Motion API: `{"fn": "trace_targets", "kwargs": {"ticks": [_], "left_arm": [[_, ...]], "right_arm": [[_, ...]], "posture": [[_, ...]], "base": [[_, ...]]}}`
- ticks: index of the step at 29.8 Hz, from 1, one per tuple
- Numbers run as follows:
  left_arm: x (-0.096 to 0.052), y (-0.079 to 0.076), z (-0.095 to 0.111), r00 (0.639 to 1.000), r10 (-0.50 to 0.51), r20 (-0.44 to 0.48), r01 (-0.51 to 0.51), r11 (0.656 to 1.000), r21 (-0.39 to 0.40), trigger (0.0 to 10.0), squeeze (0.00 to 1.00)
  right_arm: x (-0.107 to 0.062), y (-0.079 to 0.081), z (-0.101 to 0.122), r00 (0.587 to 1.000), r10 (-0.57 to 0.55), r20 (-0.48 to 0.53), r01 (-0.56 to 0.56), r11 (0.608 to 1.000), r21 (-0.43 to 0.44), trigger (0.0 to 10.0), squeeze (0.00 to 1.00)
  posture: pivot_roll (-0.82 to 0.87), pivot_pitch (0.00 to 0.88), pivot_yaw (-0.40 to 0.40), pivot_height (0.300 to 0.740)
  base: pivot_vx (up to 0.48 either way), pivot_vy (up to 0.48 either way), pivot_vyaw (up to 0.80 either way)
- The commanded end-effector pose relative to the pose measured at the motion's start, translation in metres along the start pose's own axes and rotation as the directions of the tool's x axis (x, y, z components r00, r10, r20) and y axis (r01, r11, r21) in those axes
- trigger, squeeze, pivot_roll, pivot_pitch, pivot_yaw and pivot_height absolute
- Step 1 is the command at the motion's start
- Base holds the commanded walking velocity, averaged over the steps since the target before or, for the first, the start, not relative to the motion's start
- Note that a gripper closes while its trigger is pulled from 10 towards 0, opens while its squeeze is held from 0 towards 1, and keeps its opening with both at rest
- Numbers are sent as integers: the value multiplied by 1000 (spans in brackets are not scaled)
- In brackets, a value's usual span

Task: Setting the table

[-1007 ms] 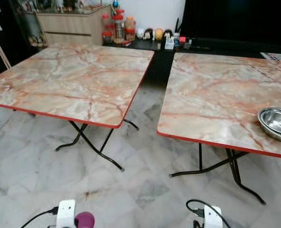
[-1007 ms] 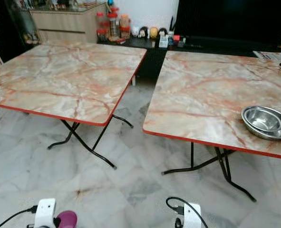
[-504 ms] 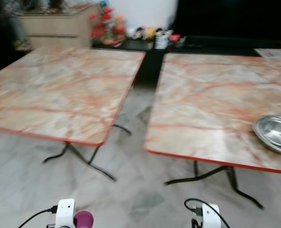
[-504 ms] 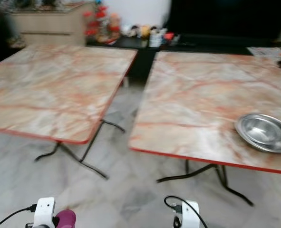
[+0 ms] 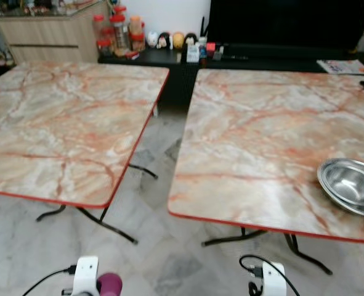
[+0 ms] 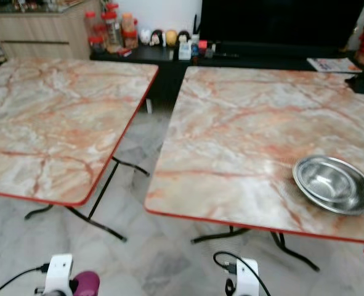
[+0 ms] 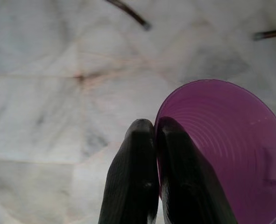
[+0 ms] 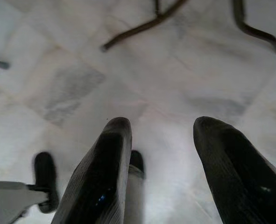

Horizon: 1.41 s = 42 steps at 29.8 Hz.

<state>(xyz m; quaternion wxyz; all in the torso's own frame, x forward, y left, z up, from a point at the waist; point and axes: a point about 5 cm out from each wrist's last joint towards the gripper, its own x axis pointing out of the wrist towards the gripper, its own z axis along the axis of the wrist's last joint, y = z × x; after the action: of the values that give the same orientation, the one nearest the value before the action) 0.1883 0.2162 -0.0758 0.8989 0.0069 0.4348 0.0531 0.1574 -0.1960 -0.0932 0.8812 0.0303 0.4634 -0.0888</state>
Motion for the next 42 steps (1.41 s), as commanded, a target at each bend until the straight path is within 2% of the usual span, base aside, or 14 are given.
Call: {"fn": "trace_targets", "kwargs": {"ticks": [1, 28, 32, 40, 42], "left_arm": [[0, 2, -2, 1000, 3, -13, -2, 1000, 17, 10000, 0], [-1, 0, -4, 1000, 3, -16, -3, 1000, 16, 10000, 0], [-1, 3, -4, 1000, 21, -18, -21, 1000, 12, 10000, 0], [-2, 14, -2, 997, 80, 7, -80, 997, -9, 10000, 0], [-3, 20, -1, 991, 127, 34, -126, 991, -34, 10000, 0]], "right_arm": [[0, 1, 2, 1000, 0, 9, 0, 1000, 18, 10000, 0], [0, -4, 2, 1000, -21, 10, 21, 999, 49, 10000, 0], [0, -3, 2, 1000, -21, 9, 21, 999, 38, 10000, 0], [0, -3, 3, 1000, -19, 18, 18, 999, 29, 10000, 0], [0, -4, 3, 1000, -18, 19, 18, 999, 30, 10000, 0]], "posture": [[20, 0, -7, 728], [10, 0, -9, 728], [9, 0, -9, 728], [3, 0, -5, 728], [4, 0, -7, 728]], "base": [[0, -469, 0], [0, -466, 0], [0, -73, -764], [0, 0, 0], [0, 0, 0]]}}
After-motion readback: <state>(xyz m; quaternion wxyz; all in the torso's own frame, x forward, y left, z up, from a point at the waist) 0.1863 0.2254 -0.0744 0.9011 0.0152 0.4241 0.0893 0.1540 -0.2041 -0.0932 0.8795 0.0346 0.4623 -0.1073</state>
